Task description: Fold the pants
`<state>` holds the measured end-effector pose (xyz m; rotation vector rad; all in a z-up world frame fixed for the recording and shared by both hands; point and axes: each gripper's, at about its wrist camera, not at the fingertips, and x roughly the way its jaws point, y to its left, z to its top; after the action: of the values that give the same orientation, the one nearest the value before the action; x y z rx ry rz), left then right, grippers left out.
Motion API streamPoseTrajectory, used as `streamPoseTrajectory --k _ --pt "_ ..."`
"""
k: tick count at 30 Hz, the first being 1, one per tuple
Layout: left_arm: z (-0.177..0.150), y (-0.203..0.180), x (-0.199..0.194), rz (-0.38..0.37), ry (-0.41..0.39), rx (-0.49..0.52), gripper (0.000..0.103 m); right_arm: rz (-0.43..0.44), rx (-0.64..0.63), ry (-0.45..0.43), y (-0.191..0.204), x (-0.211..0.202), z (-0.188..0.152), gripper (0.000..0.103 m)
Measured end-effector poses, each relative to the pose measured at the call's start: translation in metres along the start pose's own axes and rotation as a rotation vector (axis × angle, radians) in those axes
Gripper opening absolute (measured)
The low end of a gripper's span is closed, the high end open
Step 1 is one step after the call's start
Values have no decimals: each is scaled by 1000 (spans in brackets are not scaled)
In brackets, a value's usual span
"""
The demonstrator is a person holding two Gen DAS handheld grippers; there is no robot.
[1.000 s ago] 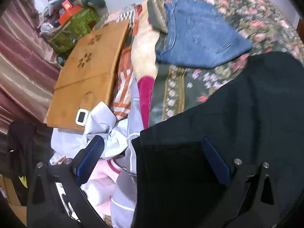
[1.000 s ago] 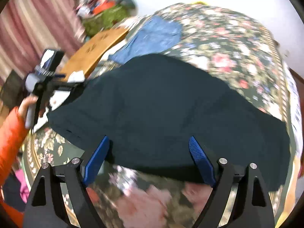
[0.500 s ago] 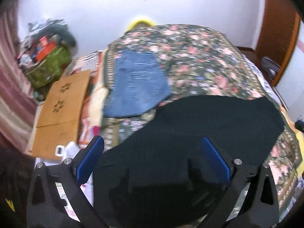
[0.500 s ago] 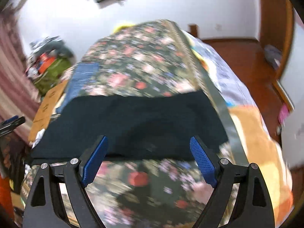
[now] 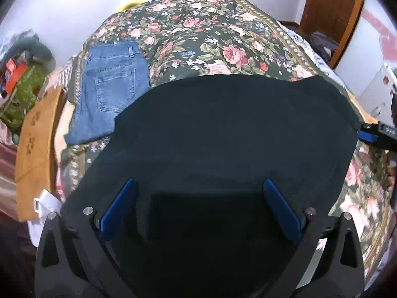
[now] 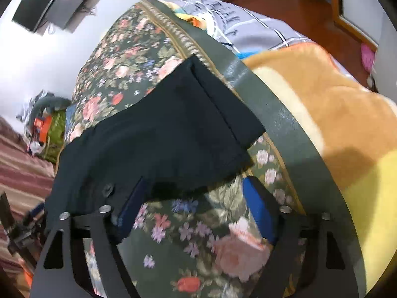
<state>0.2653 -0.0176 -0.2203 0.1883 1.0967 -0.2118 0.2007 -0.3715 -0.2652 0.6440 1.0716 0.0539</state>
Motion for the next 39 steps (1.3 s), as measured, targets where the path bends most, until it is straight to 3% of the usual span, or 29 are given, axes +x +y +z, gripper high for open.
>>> streamPoseTrajectory --k 4,10,12,14,17,22,29,35,39 --pt "0 -3 6 -15 -9 -12 103 -20 -18 -67 -2 0 7 69" --pt "-1 -1 6 -25 -18 -21 103 -111 -133 -84 8 17 18 64" --pt "-1 -2 5 -22 -19 -19 103 -155 -164 -97 9 20 20 50" --pt "-1 -2 5 -21 -19 -18 103 -203 -187 -119 8 19 22 23" --pt "-1 -2 5 -21 -19 -18 103 -145 -157 -136 -2 10 25 10" --pt "-1 -2 6 -23 -20 -14 103 -123 -150 -264 -2 -30 39 8" --pt "0 2 -6 15 -30 -33 103 -78 -241 -310 40 -67 59 7" --pt "3 20 -53 38 -153 -93 103 23 -336 -368 101 -105 67 7" --pt "1 32 -95 115 -265 -87 103 79 -426 -397 153 -122 65 7"
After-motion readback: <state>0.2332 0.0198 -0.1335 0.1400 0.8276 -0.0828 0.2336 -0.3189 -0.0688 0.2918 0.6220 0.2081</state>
